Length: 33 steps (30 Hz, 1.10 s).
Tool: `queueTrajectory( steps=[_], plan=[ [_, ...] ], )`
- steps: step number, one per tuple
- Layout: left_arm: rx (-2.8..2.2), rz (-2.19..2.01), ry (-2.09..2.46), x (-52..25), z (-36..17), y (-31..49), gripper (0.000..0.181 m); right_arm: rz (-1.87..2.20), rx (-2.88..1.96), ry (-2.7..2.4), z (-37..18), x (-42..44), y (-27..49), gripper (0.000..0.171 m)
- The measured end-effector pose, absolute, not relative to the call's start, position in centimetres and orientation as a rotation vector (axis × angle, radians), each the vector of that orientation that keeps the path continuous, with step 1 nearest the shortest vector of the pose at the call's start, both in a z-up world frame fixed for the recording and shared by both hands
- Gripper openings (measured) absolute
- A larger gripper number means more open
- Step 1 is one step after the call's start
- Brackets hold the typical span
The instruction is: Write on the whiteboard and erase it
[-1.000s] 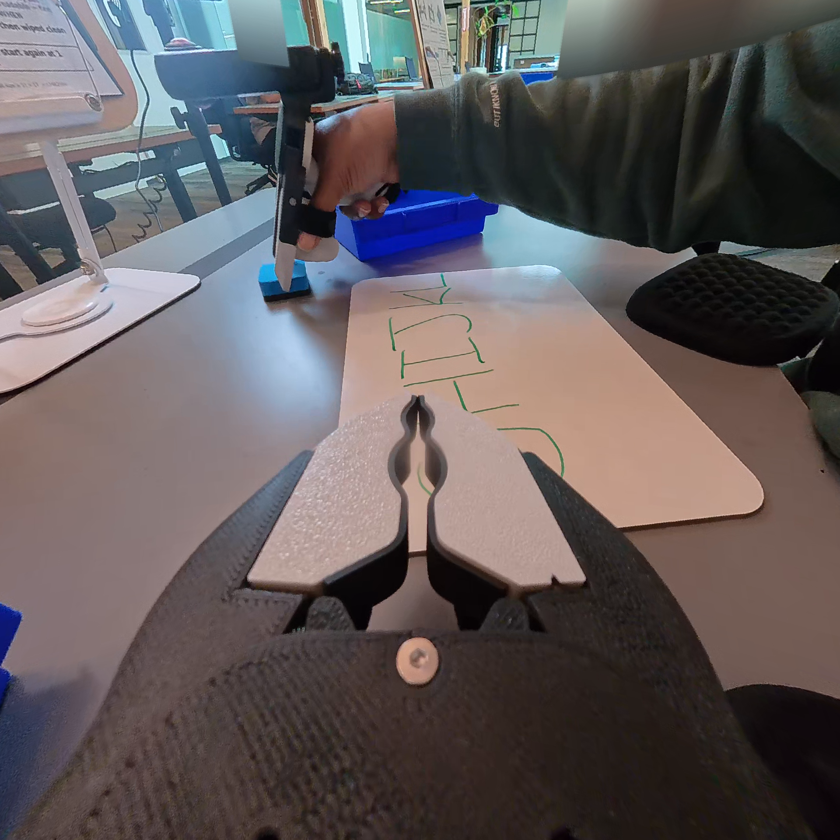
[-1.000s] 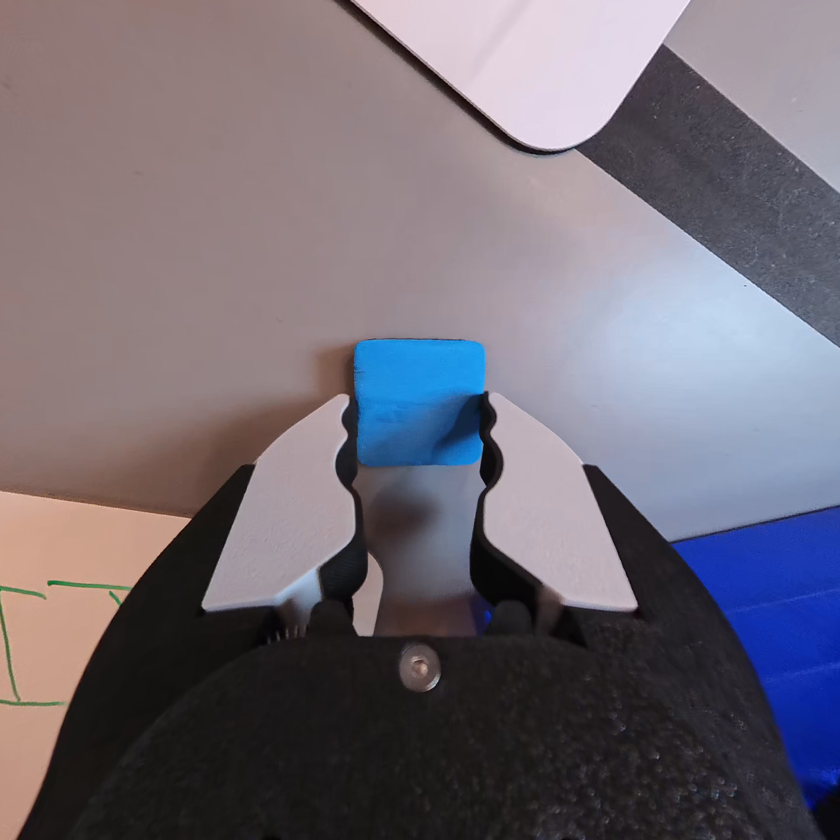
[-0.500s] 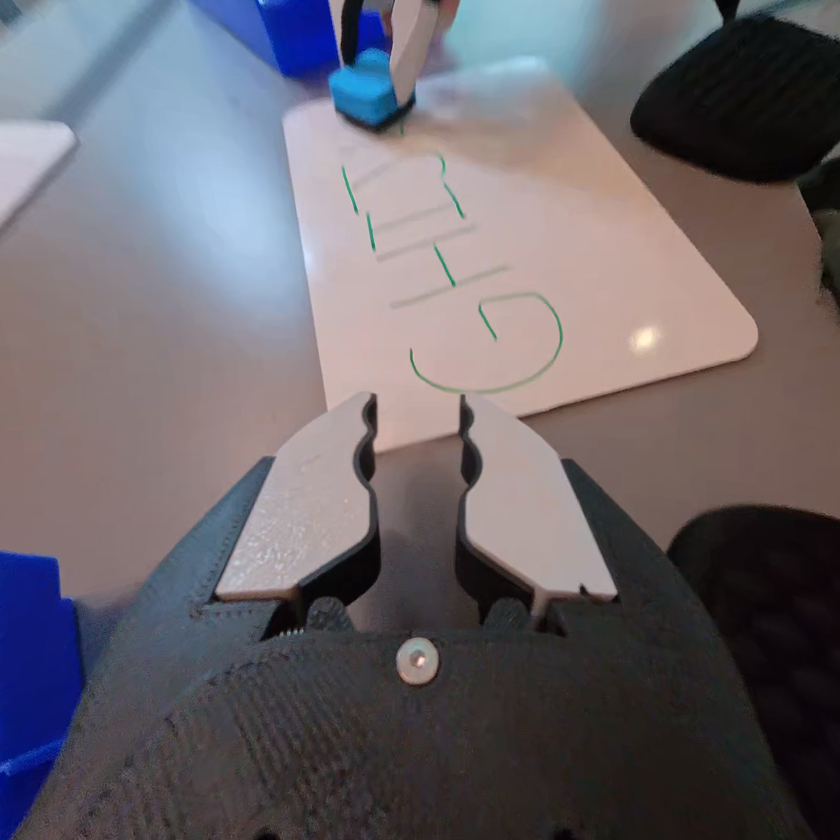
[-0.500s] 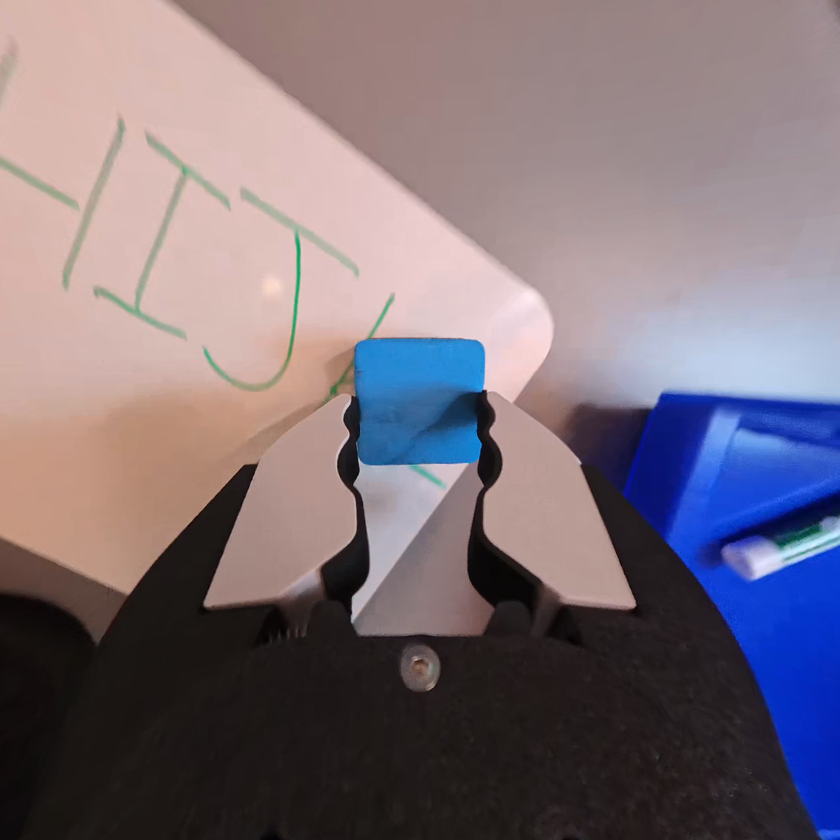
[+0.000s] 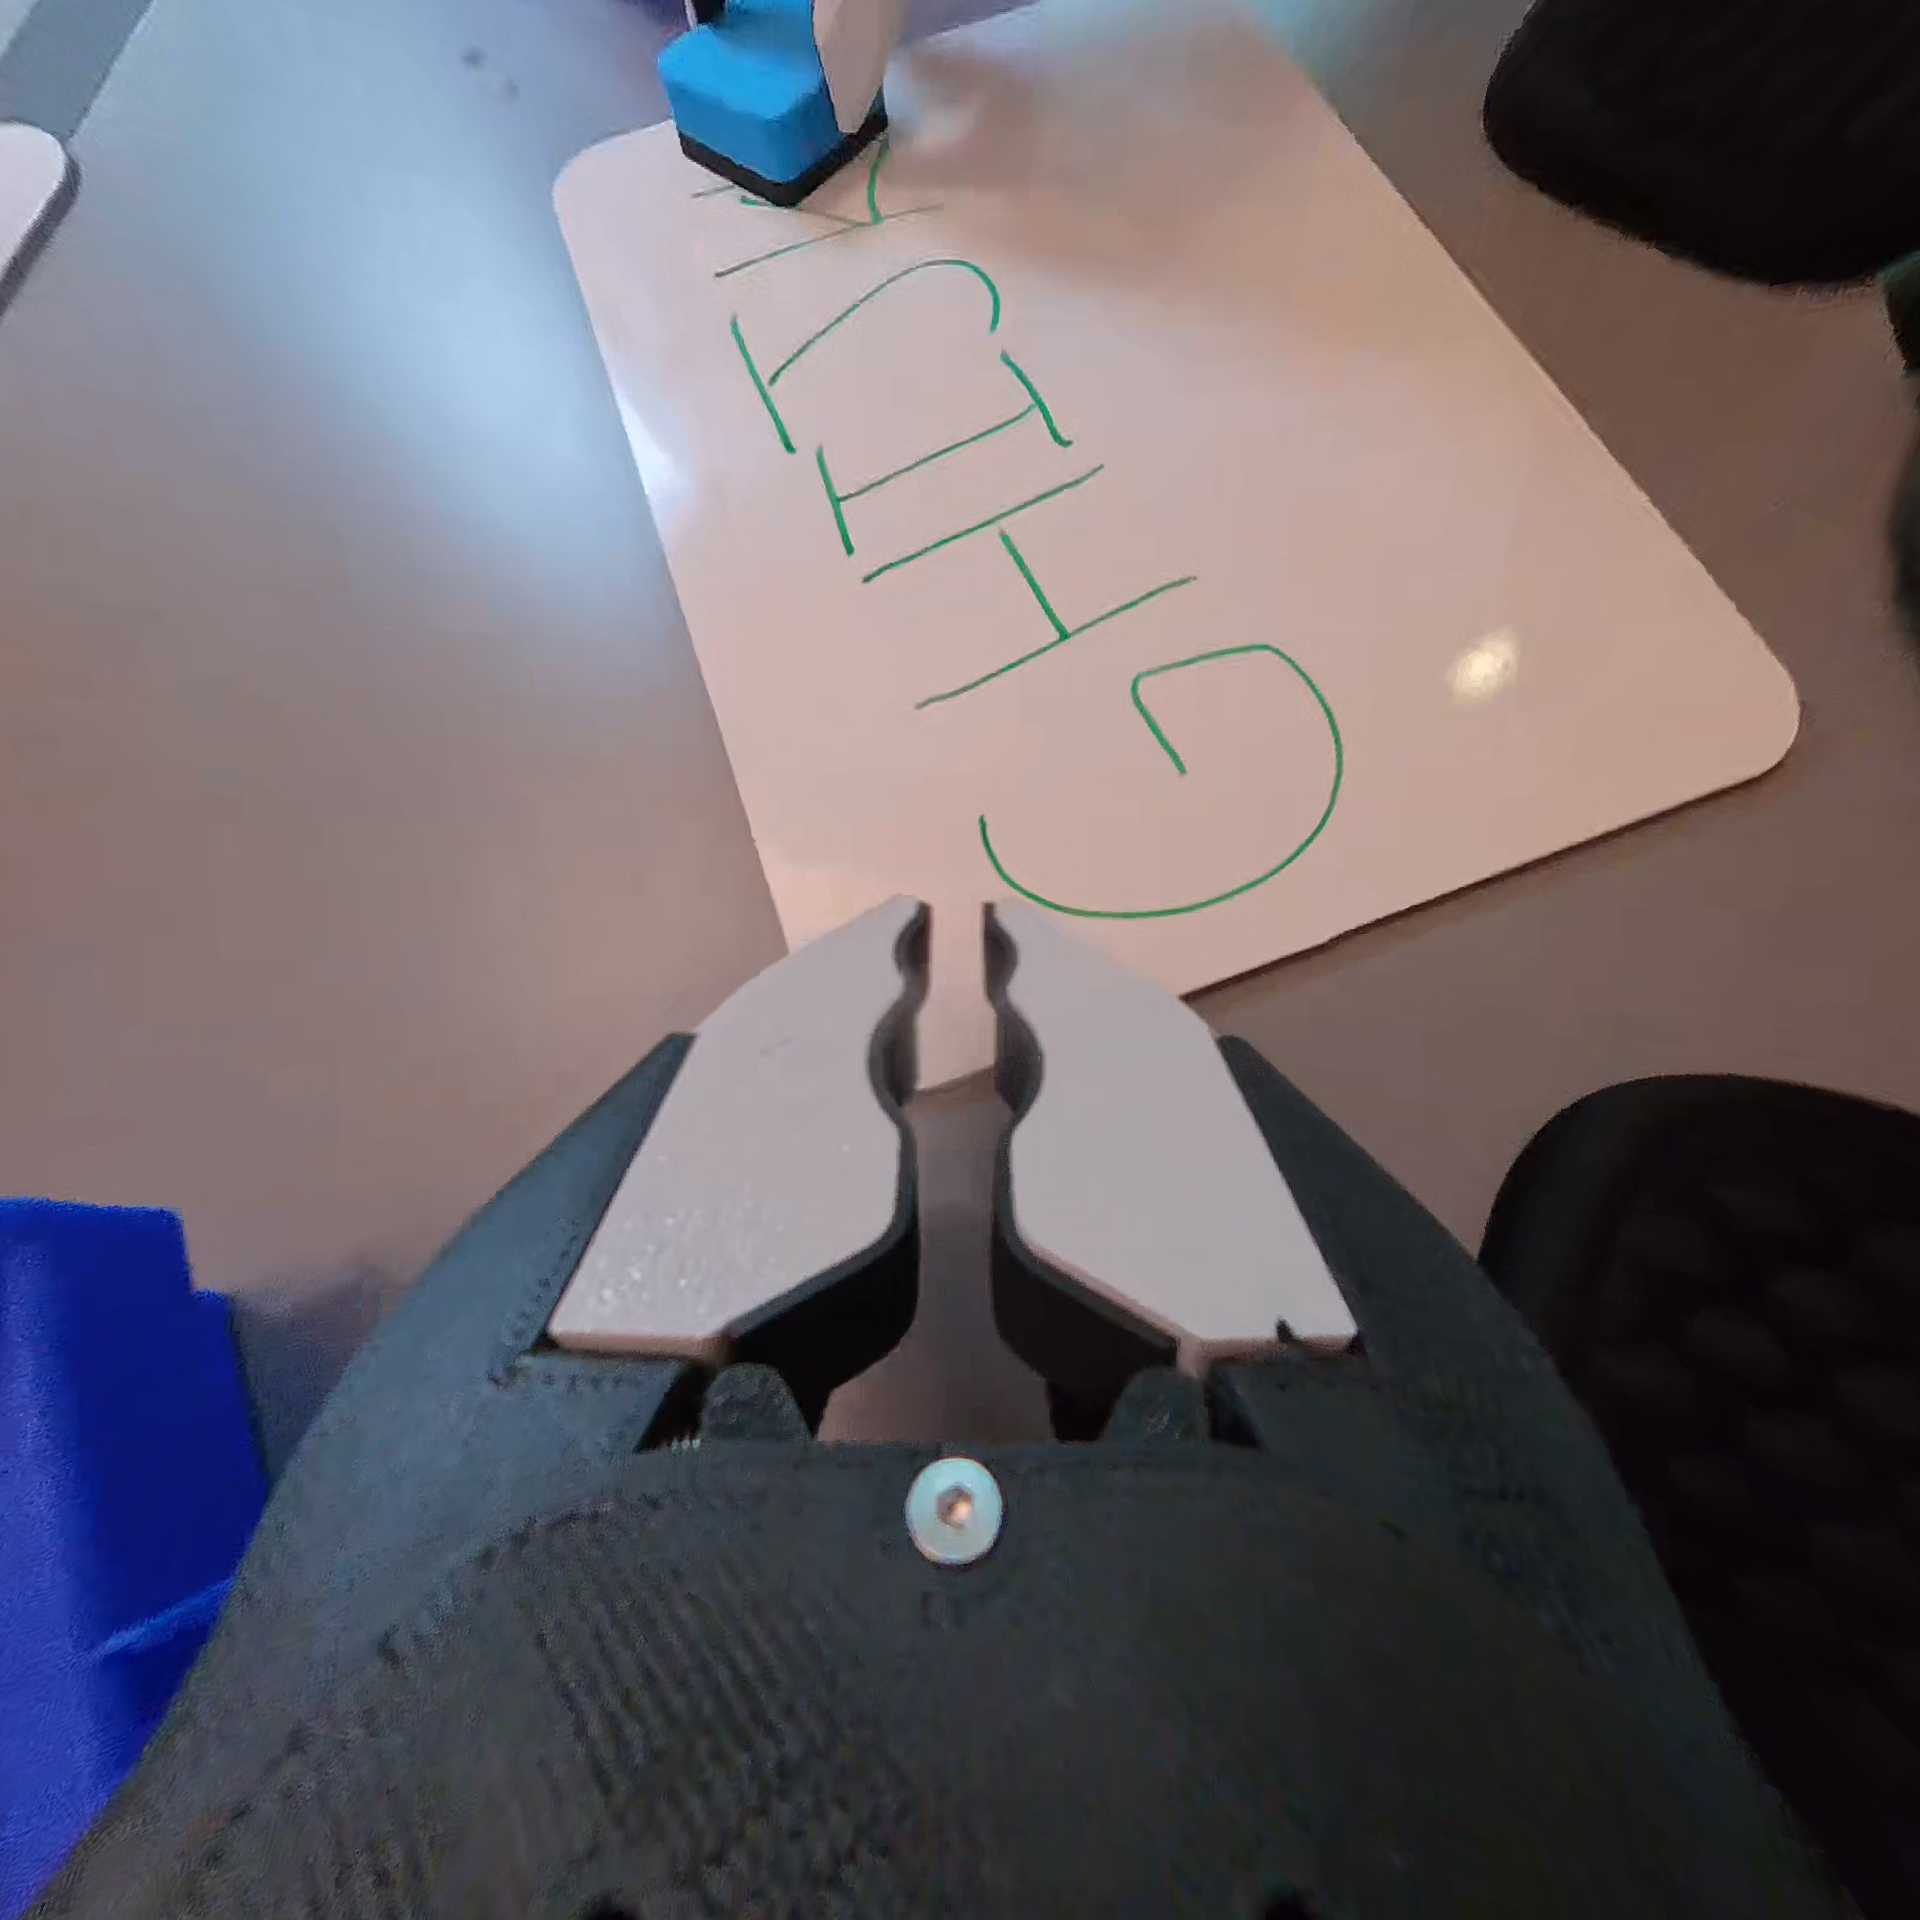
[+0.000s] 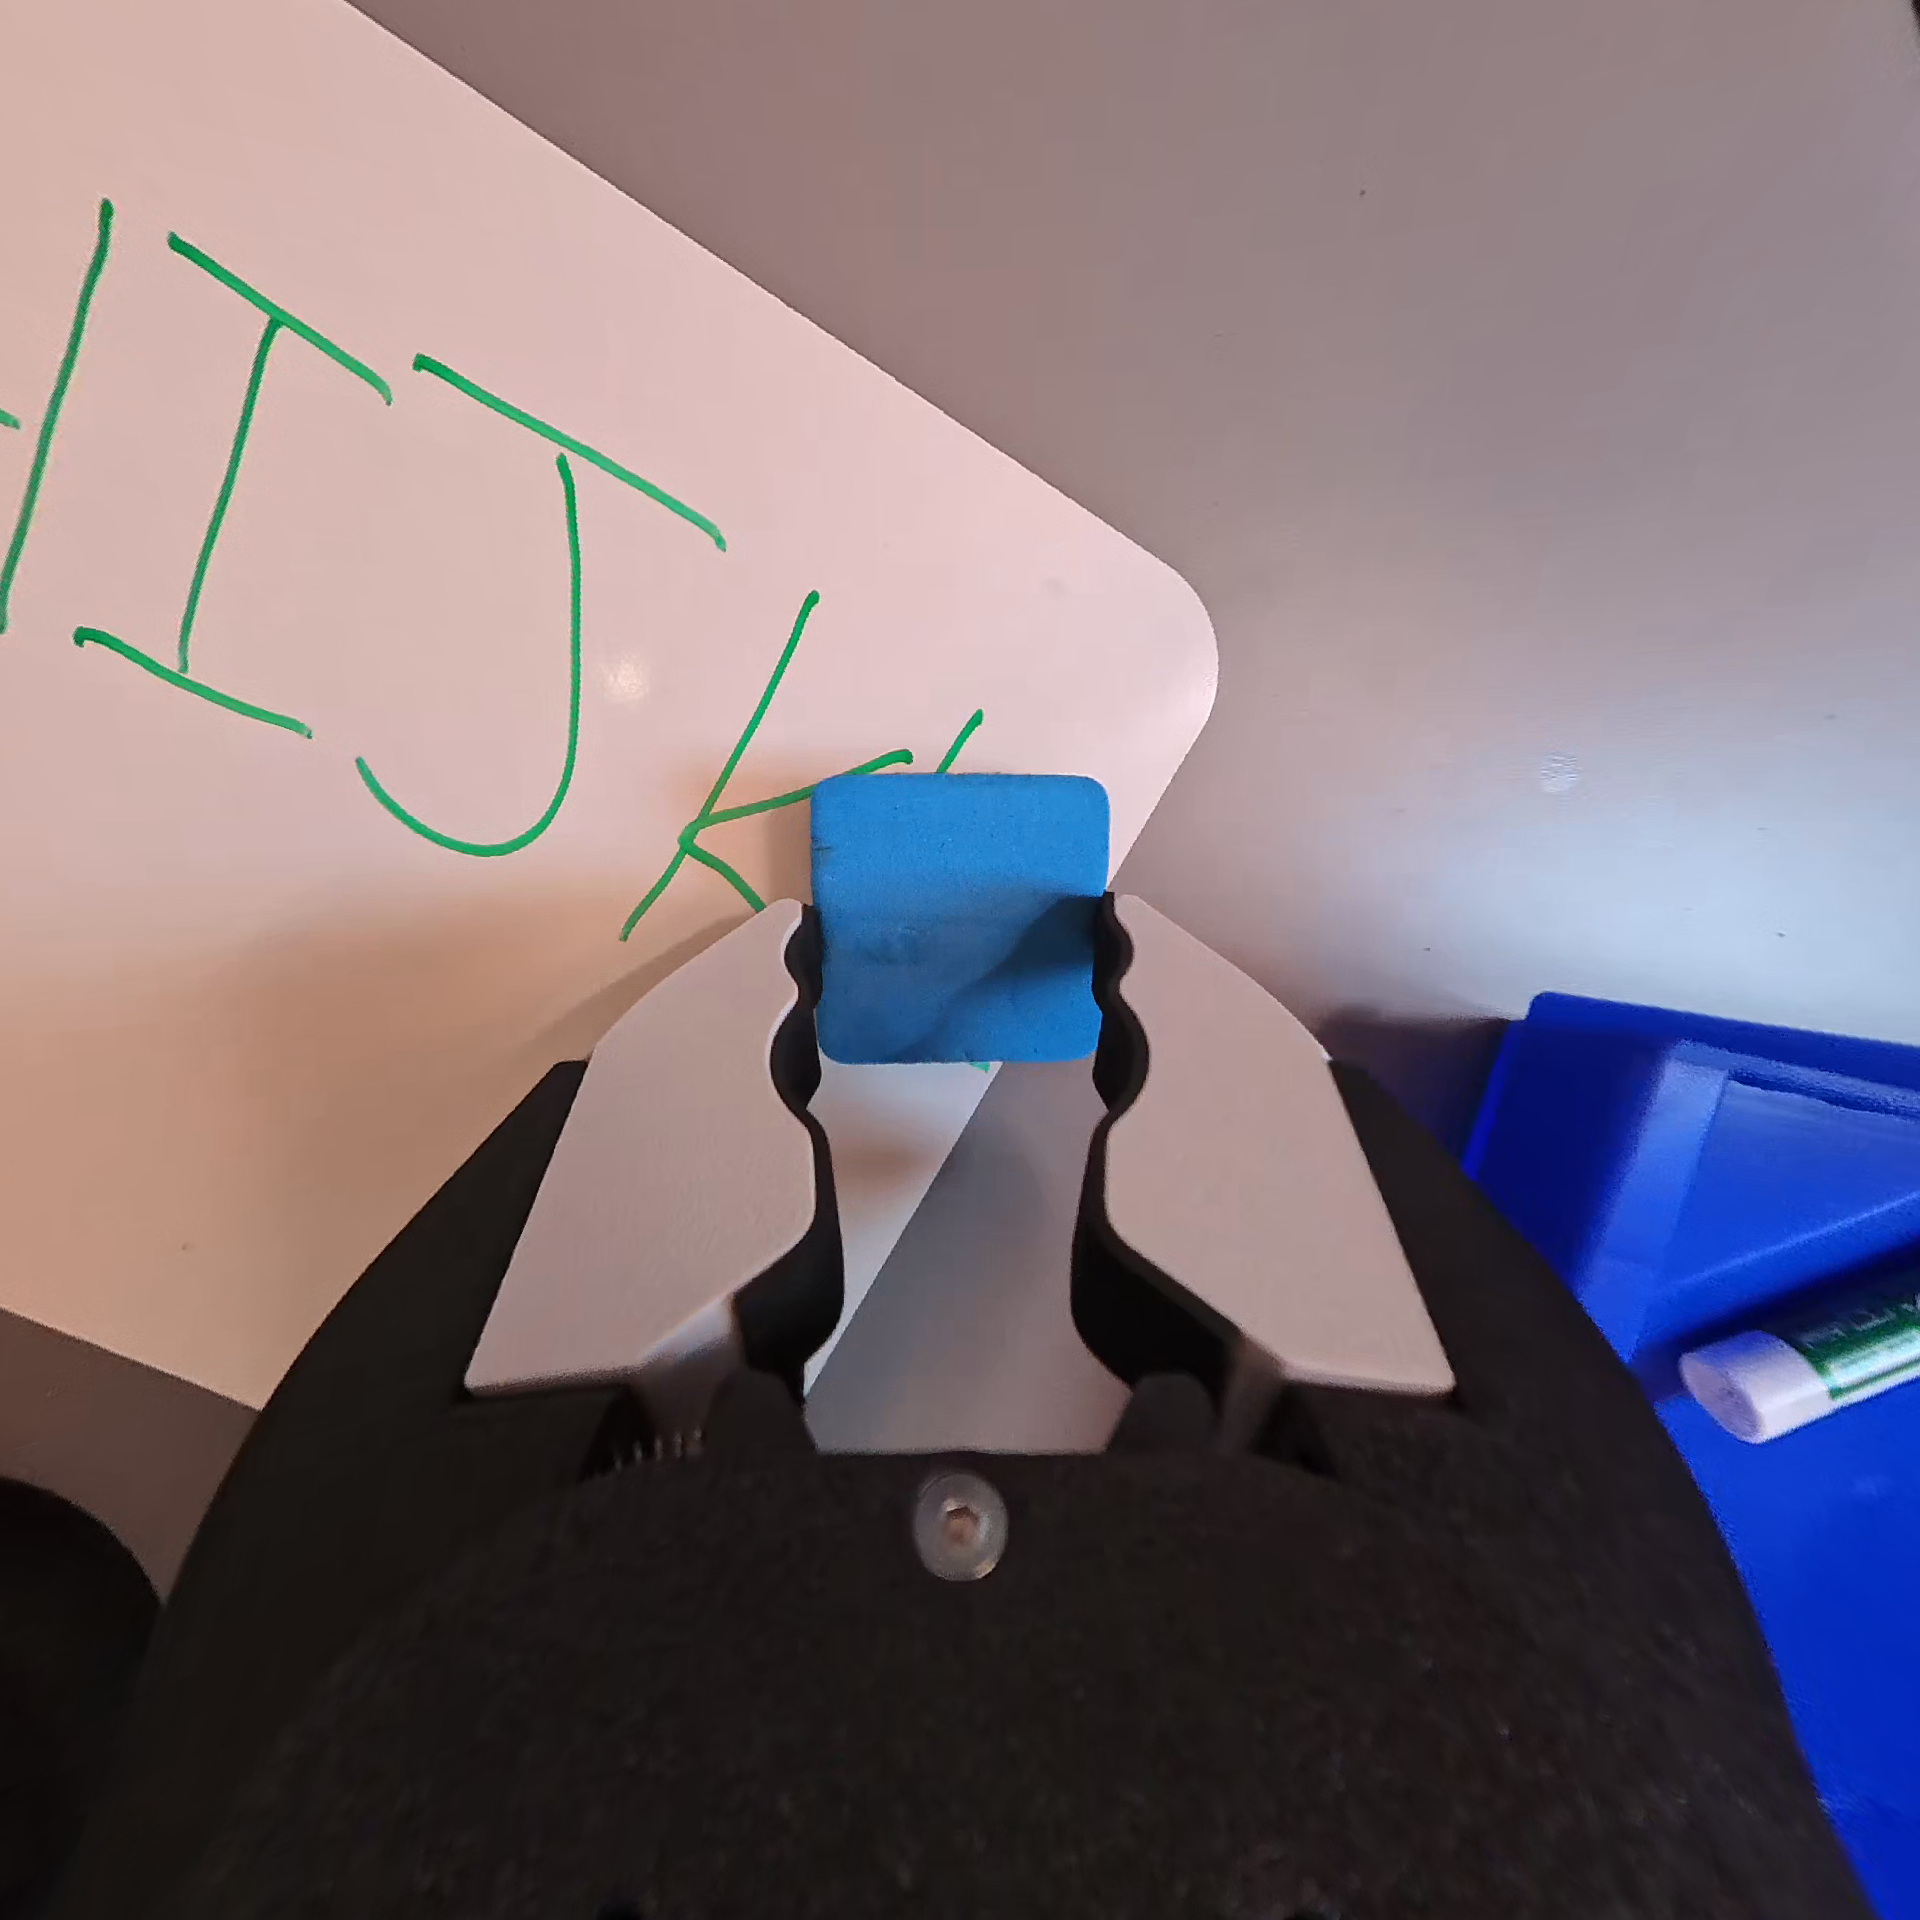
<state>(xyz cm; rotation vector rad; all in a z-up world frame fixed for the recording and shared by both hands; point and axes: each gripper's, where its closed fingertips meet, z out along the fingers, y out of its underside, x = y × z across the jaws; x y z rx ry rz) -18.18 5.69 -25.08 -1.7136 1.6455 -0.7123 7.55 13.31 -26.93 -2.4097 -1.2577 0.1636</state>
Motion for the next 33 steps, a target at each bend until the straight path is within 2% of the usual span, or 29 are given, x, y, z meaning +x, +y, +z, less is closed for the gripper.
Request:
queueTrajectory(
  steps=[1,4,12,15,18,23,26,28,30,33],
  plan=[
    [-1.754,-0.723,1.645,-18.1,-25.7,5.9,0.000,0.176,-2.408,-1.256,-26.9,7.5,13.3,0.051],
    [-1.882,-0.697,1.724,-18.0,-27.8,5.4,0.000,0.174,-2.412,-1.282,-26.9,7.5,13.4,0.051],
    [-1.923,-0.523,1.802,-18.4,-27.9,6.3,0.000,0.204,-2.371,-1.487,-26.9,5.4,9.1,0.051],
    [-1.911,-0.565,1.815,-18.1,-27.9,5.9,0.000,0.161,-2.448,-1.393,-26.9,8.1,10.7,0.051],
    [-1.904,-0.572,1.832,-17.8,-27.9,5.6,0.000,0.197,-2.430,-1.349,-26.9,6.6,12.3,0.051],
    [-1.911,-0.586,1.818,-17.8,-27.9,5.6,0.000,0.213,-2.369,-1.558,-26.9,5.1,8.7,0.051],
    [-1.909,-0.580,1.827,-17.8,-27.9,5.6,0.000,0.171,-2.450,-1.412,-26.9,7.4,12.1,0.051],
    [-1.917,-0.565,1.832,-17.8,-28.0,5.6,0.000,0.190,-2.413,-1.414,-27.0,5.4,12.7,0.051],
    [-1.920,-0.558,1.832,-17.9,-28.0,5.5,0.000,0.209,-2.336,-1.560,-27.0,3.0,10.1,0.051],
    [-1.921,-0.561,1.827,-17.9,-28.0,5.5,0.000,0.208,-2.383,-1.623,-26.9,4.8,7.8,0.051]
  ],
)
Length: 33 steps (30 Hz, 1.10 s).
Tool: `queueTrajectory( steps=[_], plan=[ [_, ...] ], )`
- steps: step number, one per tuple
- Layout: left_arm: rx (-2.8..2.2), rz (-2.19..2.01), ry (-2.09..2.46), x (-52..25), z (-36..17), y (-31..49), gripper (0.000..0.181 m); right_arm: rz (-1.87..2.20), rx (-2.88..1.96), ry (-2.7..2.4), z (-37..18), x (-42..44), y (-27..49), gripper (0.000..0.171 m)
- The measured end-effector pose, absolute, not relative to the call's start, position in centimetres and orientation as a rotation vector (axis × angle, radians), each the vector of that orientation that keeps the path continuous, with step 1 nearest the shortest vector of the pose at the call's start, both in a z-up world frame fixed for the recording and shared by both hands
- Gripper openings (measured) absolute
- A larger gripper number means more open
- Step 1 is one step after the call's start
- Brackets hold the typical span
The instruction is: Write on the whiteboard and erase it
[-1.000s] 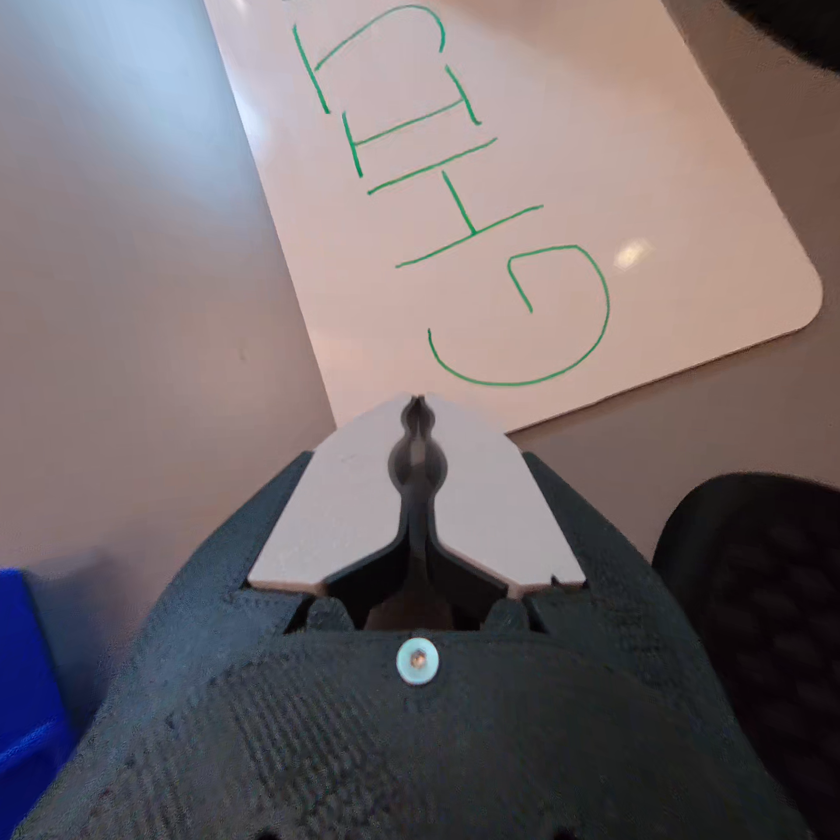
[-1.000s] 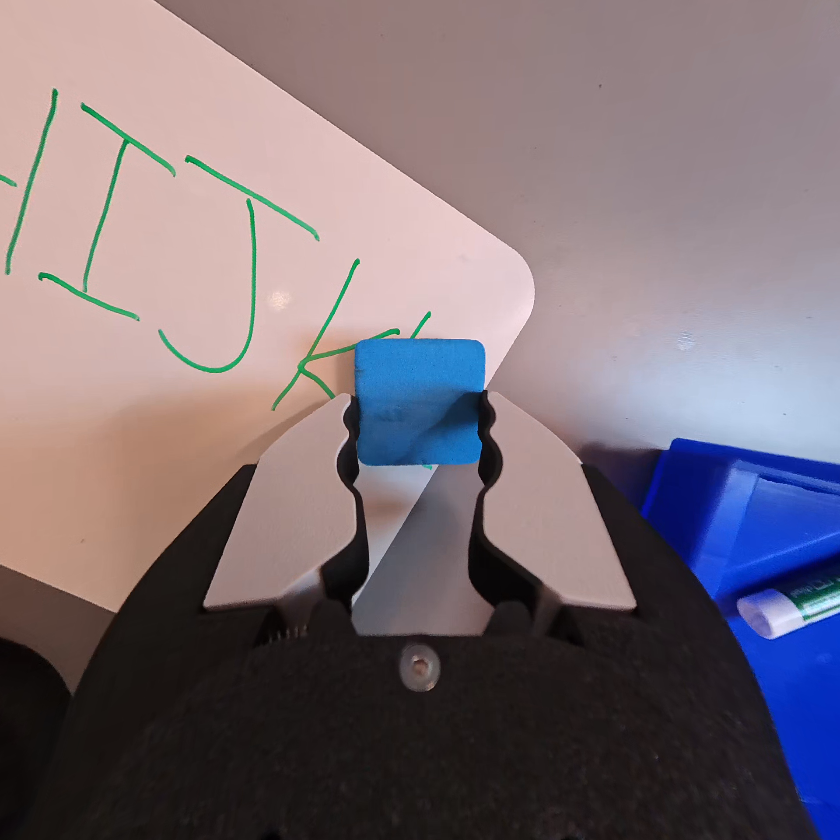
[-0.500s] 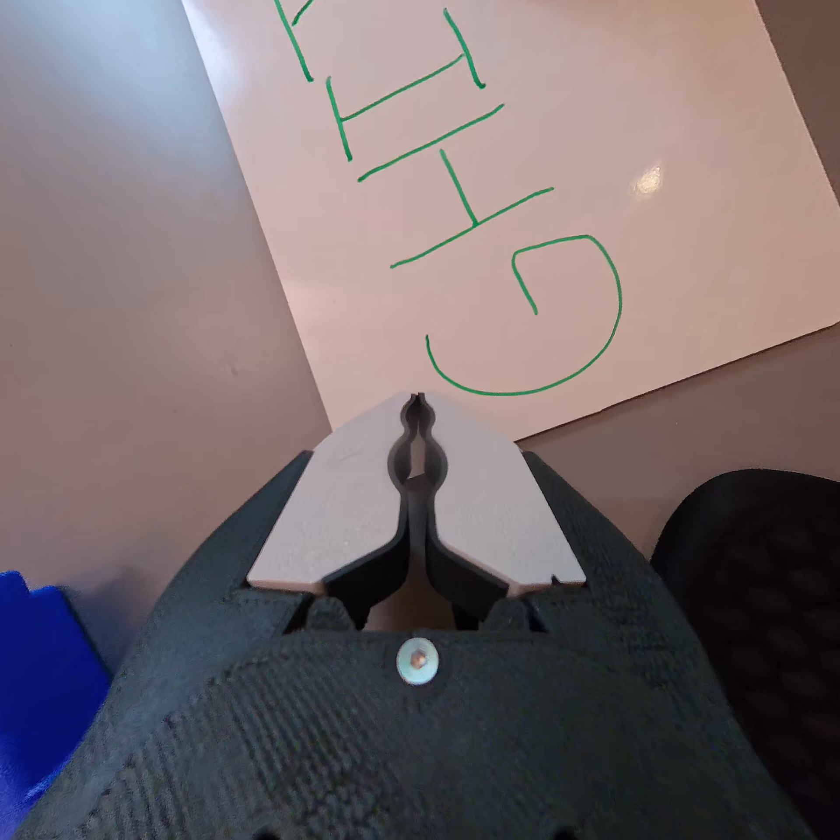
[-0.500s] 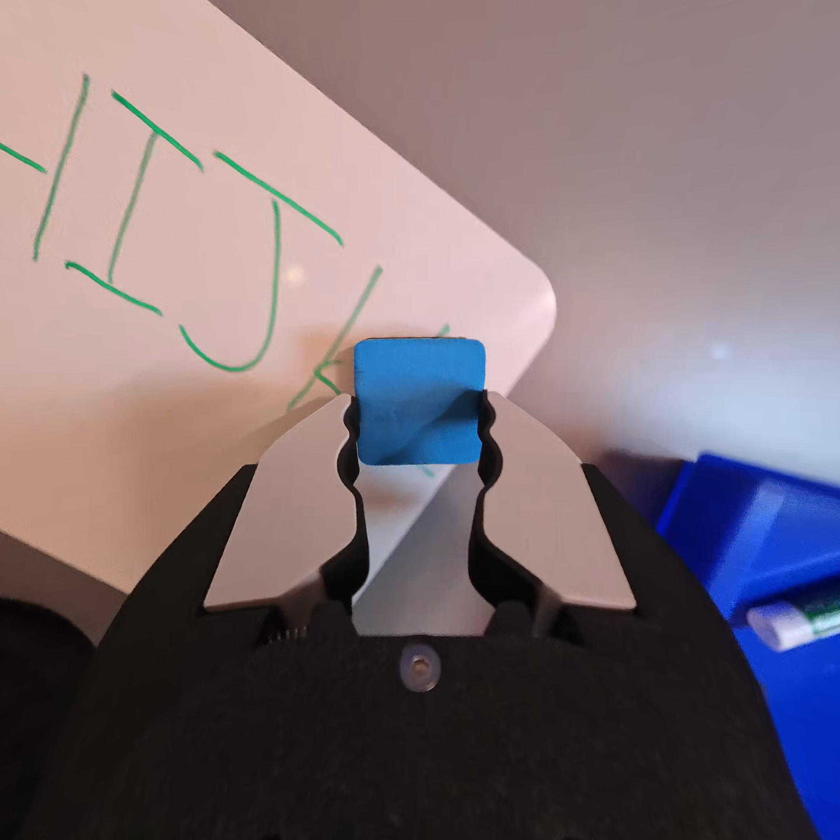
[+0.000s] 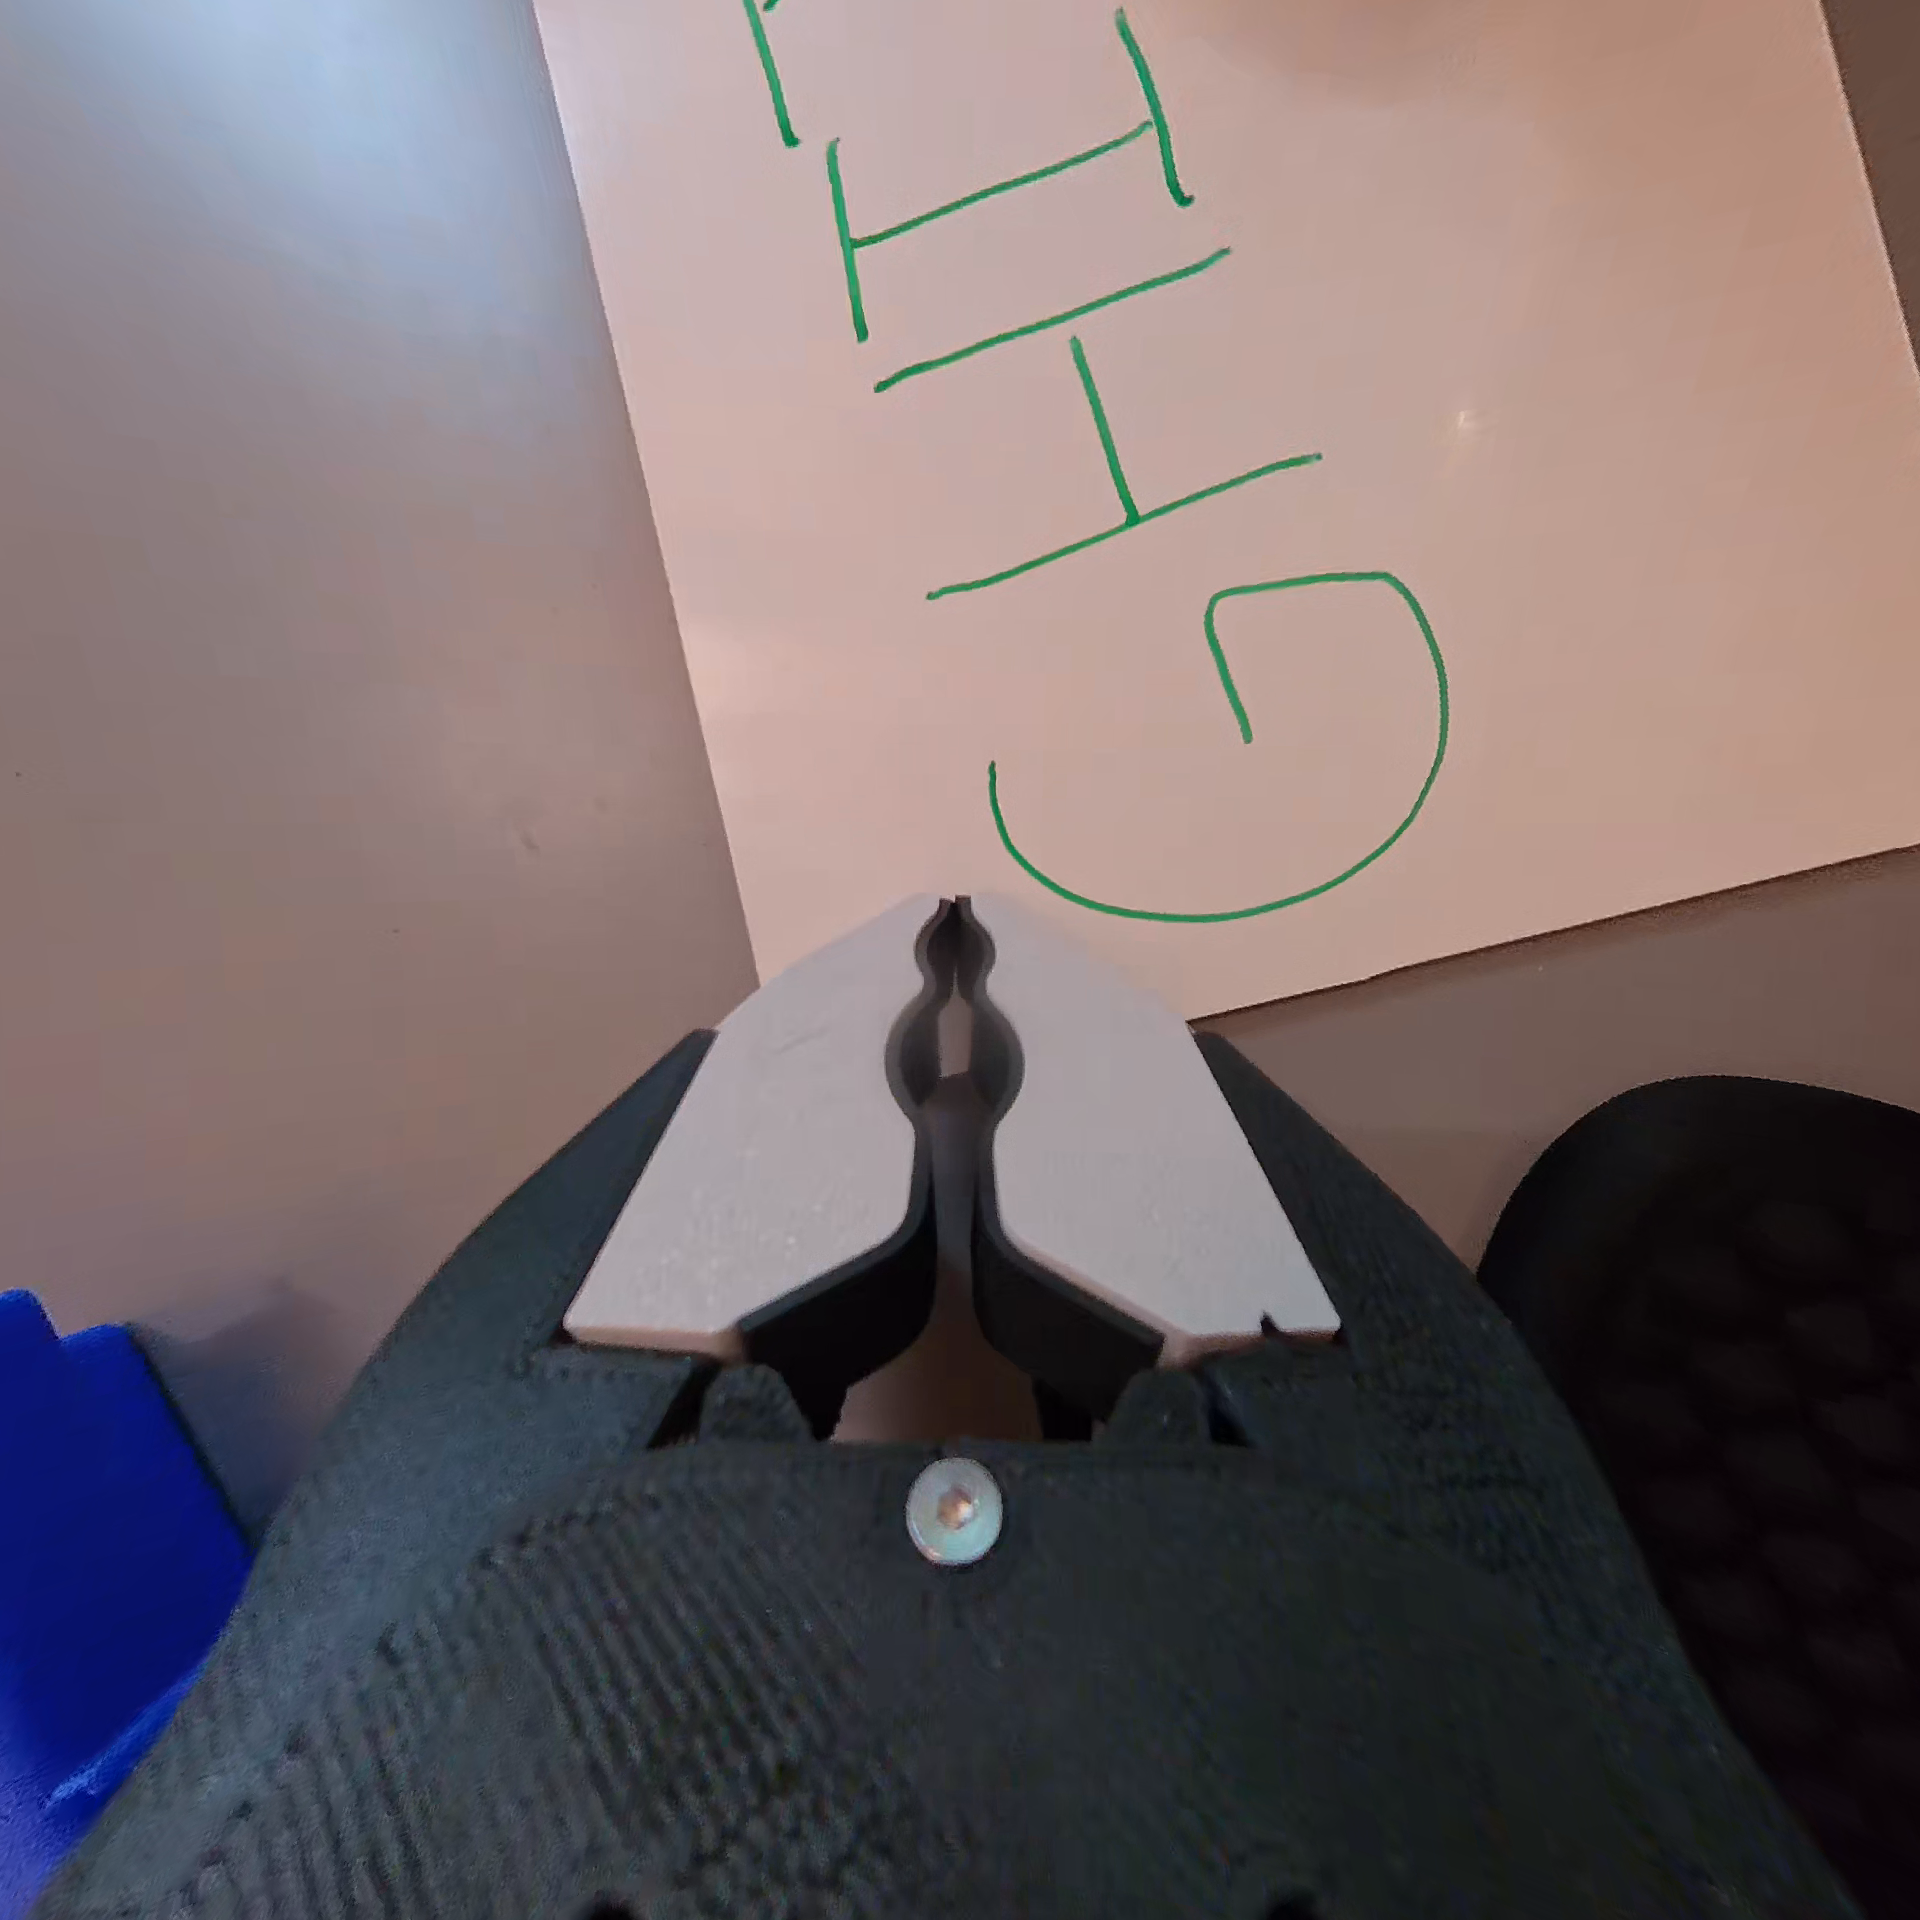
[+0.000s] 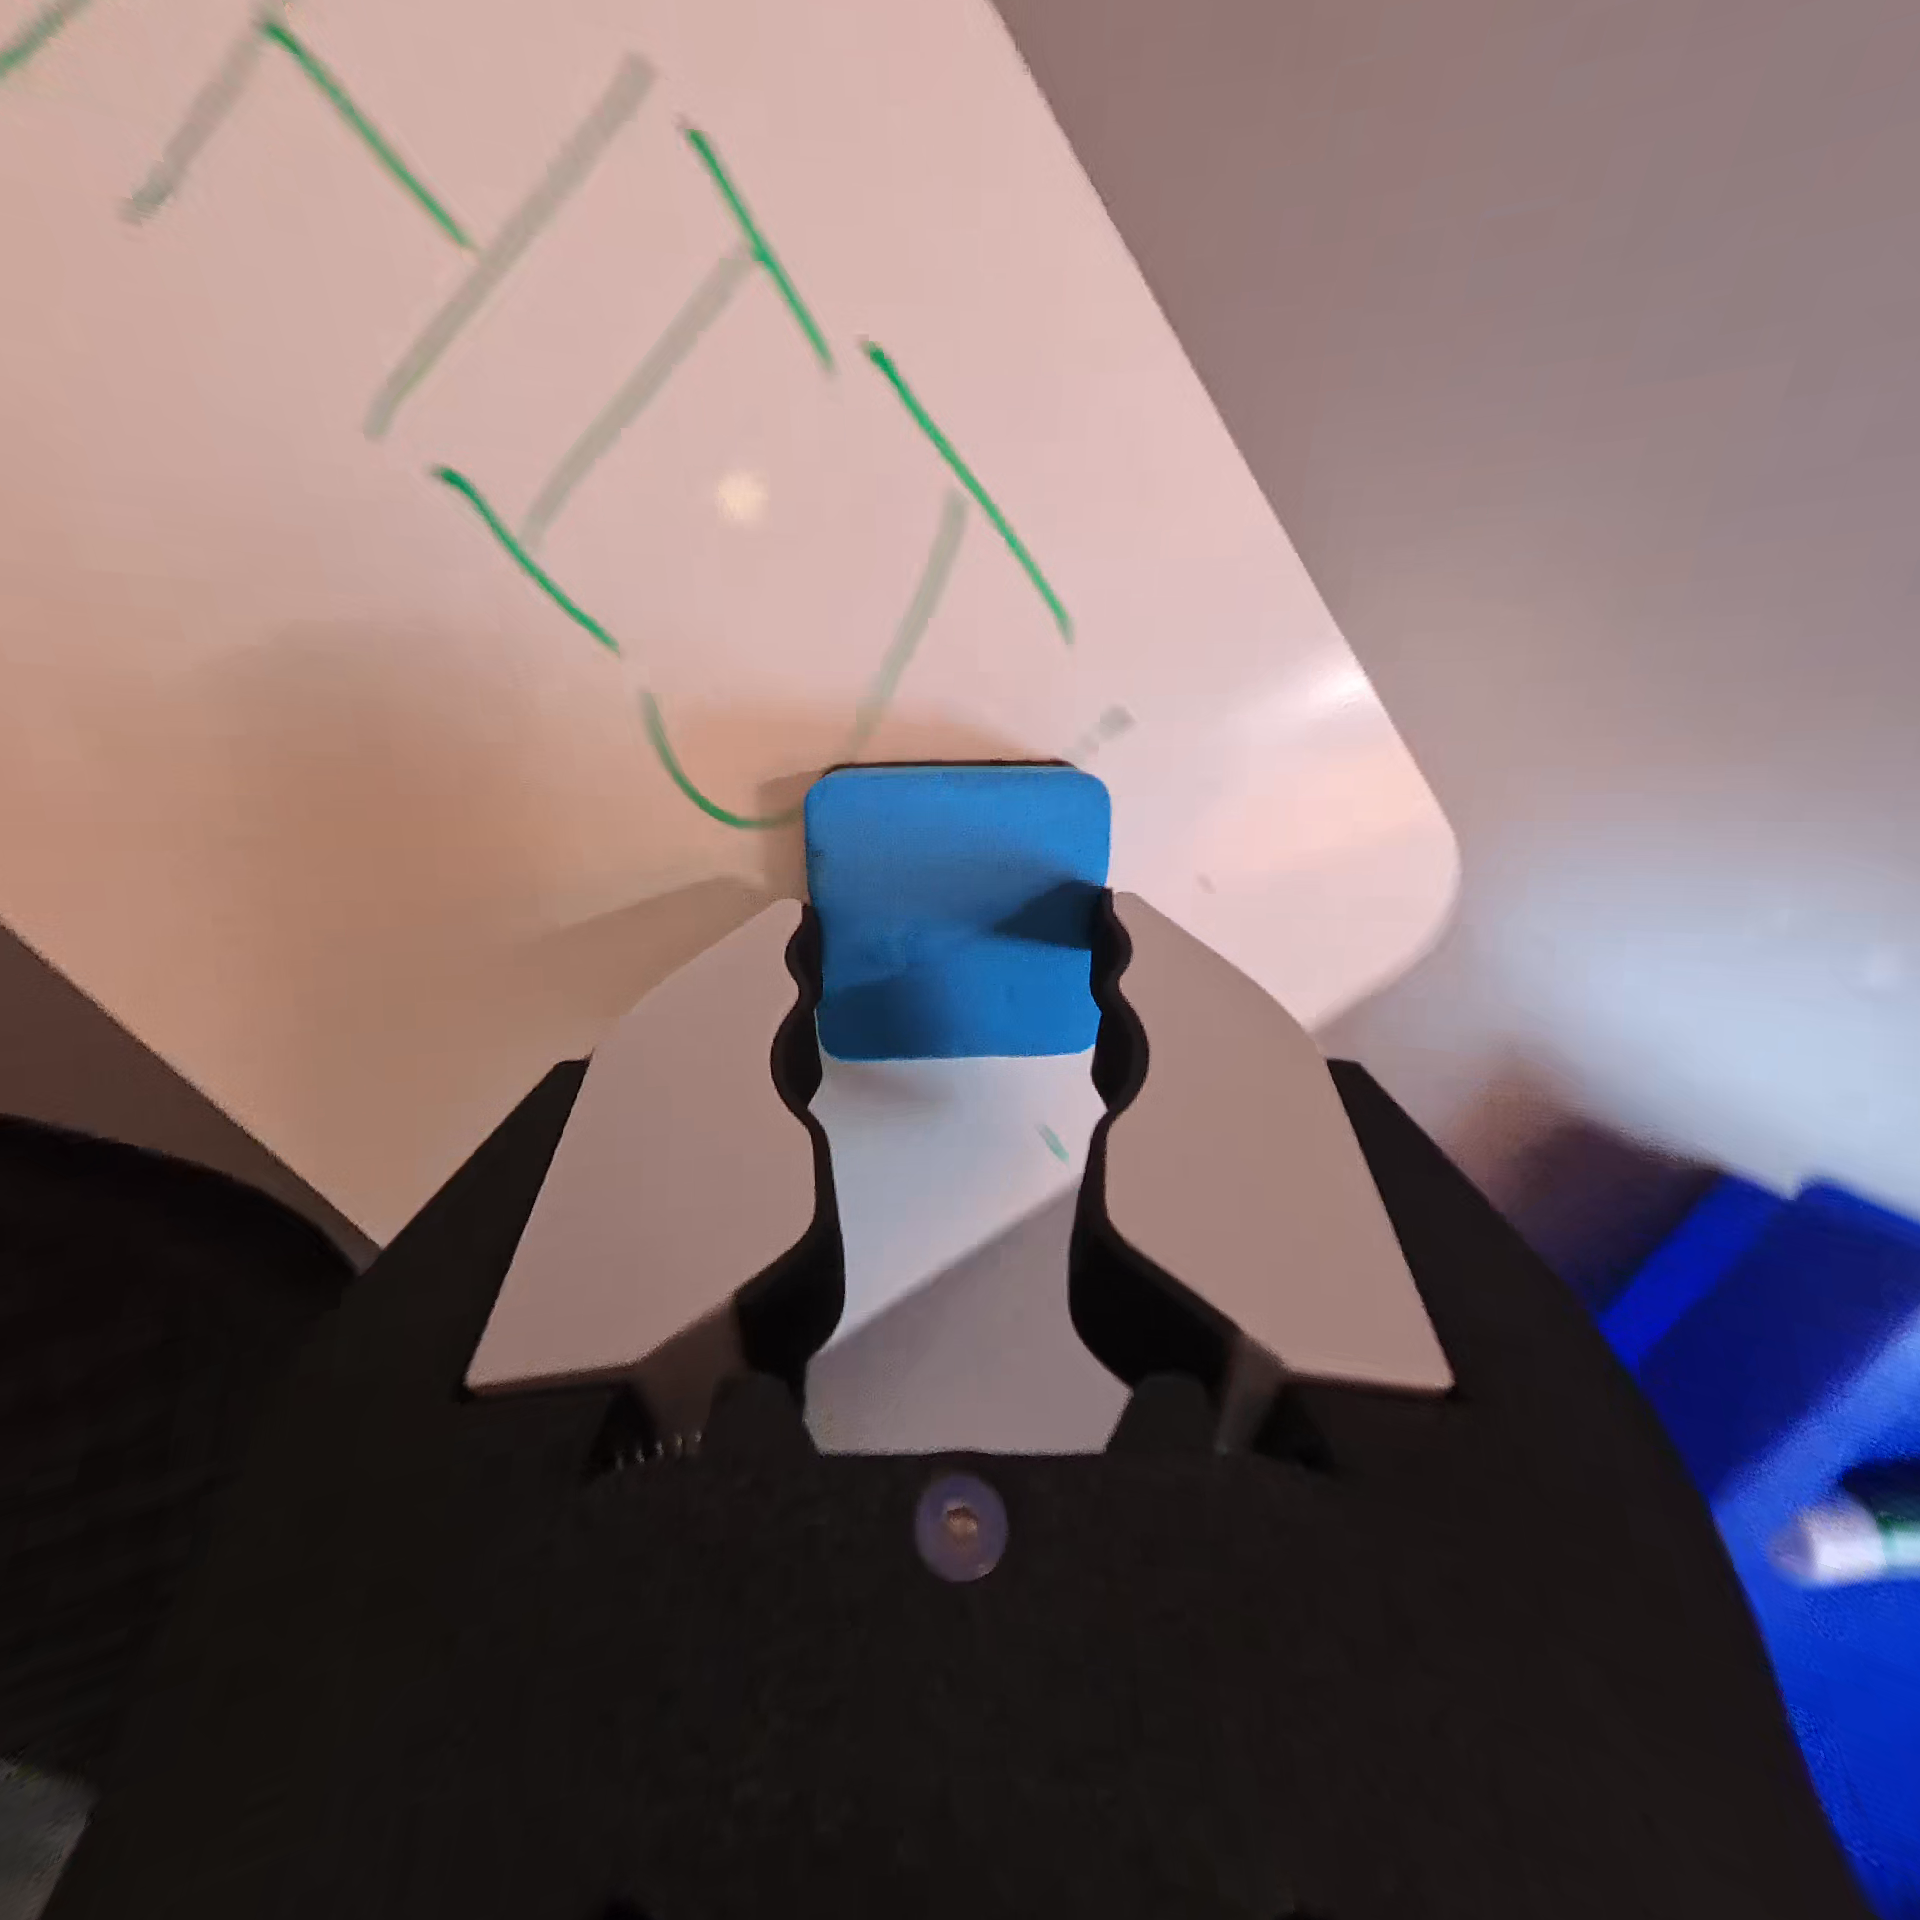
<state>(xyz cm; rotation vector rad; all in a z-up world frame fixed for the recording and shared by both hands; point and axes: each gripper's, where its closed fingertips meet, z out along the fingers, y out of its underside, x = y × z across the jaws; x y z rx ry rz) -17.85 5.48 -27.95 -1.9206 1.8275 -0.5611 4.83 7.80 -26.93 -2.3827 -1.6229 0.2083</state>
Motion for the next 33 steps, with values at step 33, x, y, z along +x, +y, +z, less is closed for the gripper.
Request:
queueTrajectory(
  steps=[33],
  plan=[
    [-1.937,-0.546,1.785,-17.5,-28.0,4.7,0.000,0.149,-2.483,-1.415,-26.9,8.8,5.3,0.050]
  ],
)
